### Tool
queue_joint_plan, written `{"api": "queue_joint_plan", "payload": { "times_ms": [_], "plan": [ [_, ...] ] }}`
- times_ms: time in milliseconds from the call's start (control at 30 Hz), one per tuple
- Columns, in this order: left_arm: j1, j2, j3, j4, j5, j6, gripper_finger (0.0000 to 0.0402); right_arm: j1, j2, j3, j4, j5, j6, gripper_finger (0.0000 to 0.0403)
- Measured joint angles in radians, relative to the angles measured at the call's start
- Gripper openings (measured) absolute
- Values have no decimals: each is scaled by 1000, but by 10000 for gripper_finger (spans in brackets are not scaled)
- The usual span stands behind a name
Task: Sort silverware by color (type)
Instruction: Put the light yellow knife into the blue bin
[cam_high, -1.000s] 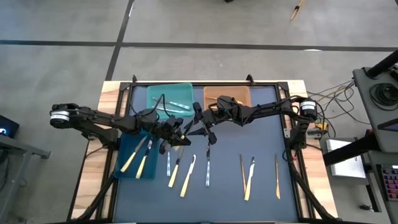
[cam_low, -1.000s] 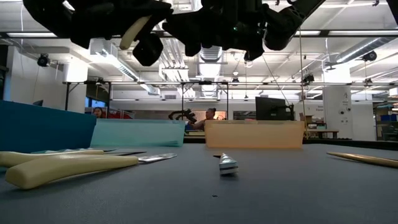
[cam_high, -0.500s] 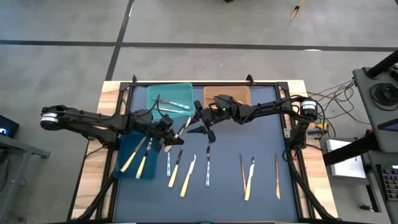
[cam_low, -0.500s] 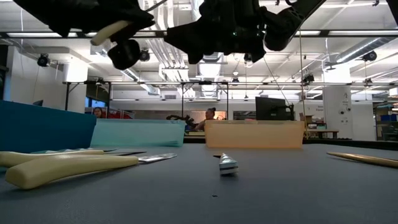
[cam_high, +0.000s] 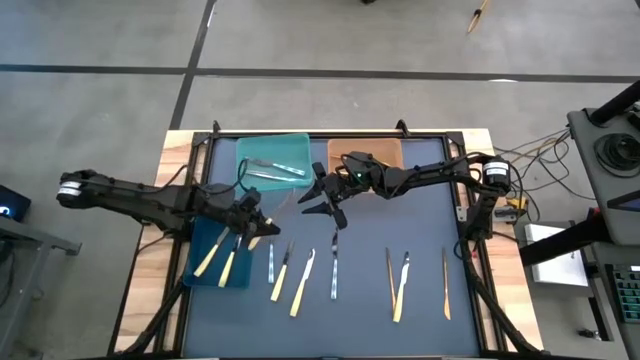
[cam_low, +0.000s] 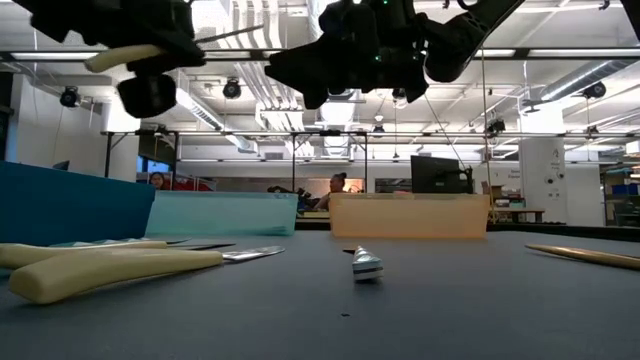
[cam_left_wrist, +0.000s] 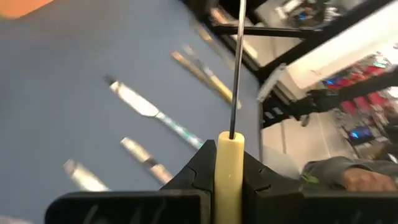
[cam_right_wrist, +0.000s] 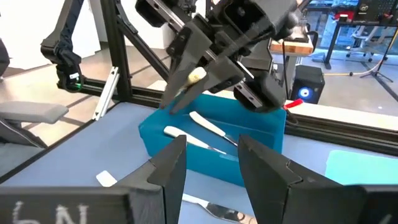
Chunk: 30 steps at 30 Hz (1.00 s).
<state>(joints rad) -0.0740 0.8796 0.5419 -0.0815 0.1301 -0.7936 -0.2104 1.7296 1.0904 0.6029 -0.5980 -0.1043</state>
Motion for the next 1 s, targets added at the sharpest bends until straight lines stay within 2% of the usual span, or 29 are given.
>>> {"api": "queue_joint_plan", "payload": {
  "times_ms": [167, 333, 500, 633, 800, 900, 1000],
  "plan": [
    [-43, -71, 0, -130, -67, -85, 4, 0, 0, 0, -1, 0, 0, 135],
    [-76, -115, 0, -237, -87, -156, 4, 0, 0, 0, -2, 0, 0, 135],
    [-106, -139, 55, -512, -66, -169, 4, 0, 0, 0, -2, 0, 0, 135],
    [-113, -139, 143, -749, -87, -193, 5, 0, 0, 0, -4, 0, 8, 135],
    [-113, -115, 231, -1017, -120, -293, 6, 0, 0, 0, -21, 0, 7, 135],
    [-113, -95, 243, -1105, -127, -349, 6, 0, 0, 0, -24, 0, 8, 135],
    [-113, -71, 234, -1120, -108, -379, 6, 0, 0, 0, -23, -1, 8, 134]
  ]
}}
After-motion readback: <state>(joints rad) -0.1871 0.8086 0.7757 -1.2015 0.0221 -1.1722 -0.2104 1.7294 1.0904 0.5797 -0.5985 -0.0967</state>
